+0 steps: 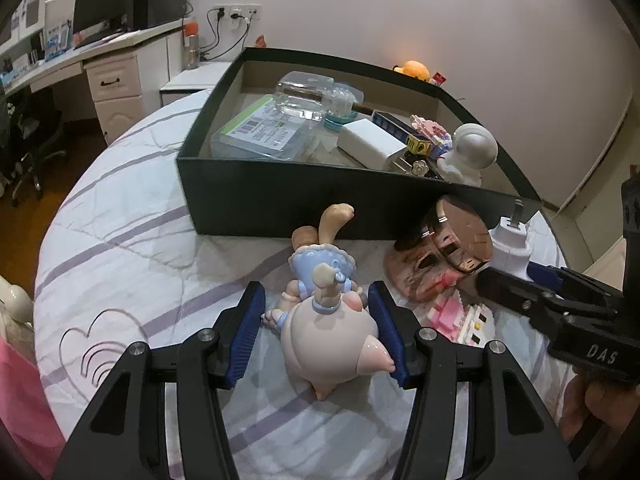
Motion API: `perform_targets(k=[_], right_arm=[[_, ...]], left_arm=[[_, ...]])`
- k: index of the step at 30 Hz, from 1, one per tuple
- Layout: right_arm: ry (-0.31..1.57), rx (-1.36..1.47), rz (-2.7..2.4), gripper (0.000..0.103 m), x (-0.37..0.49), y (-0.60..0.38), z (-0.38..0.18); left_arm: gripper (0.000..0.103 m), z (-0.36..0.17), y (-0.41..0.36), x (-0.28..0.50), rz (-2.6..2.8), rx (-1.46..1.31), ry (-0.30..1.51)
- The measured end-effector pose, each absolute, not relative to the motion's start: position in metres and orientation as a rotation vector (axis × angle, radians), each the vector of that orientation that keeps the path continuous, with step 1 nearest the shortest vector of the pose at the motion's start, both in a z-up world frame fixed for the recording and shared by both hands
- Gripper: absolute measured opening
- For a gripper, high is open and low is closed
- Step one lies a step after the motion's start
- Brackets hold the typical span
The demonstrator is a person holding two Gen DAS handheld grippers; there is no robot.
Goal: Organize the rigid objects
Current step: 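Grasp the white plug adapter with the right gripper while the left grasps the pink doll, then carry the plug adapter and pink doll into the tray and release both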
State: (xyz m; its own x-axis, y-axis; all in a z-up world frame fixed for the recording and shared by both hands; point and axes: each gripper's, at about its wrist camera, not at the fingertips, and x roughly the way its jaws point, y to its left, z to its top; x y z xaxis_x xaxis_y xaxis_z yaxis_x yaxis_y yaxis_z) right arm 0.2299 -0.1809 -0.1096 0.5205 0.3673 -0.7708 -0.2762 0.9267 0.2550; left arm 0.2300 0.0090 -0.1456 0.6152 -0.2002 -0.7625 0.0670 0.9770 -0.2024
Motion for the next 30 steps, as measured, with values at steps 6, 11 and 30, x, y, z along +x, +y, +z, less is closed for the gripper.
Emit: perform_targets(k=[6,11,30], right_arm=[[0.929,0.126,0.381,0.061,0.220,-0.191,-0.098],[0.914,0.126,0.389,0.059,0.214,-0.191,-0.090],[0.943,0.150,0.388,0.055,0.211,-0.187,-0.108]], left_arm=[[0.055,-0.139,0.018,0.216,-0.134,-0.170,0.889],[0.055,-0.126,0.024,0.206,-0.126,-0.169,0.859],[0.055,-0.111,0.020,0.191,-0.130,-0.161,0.834]])
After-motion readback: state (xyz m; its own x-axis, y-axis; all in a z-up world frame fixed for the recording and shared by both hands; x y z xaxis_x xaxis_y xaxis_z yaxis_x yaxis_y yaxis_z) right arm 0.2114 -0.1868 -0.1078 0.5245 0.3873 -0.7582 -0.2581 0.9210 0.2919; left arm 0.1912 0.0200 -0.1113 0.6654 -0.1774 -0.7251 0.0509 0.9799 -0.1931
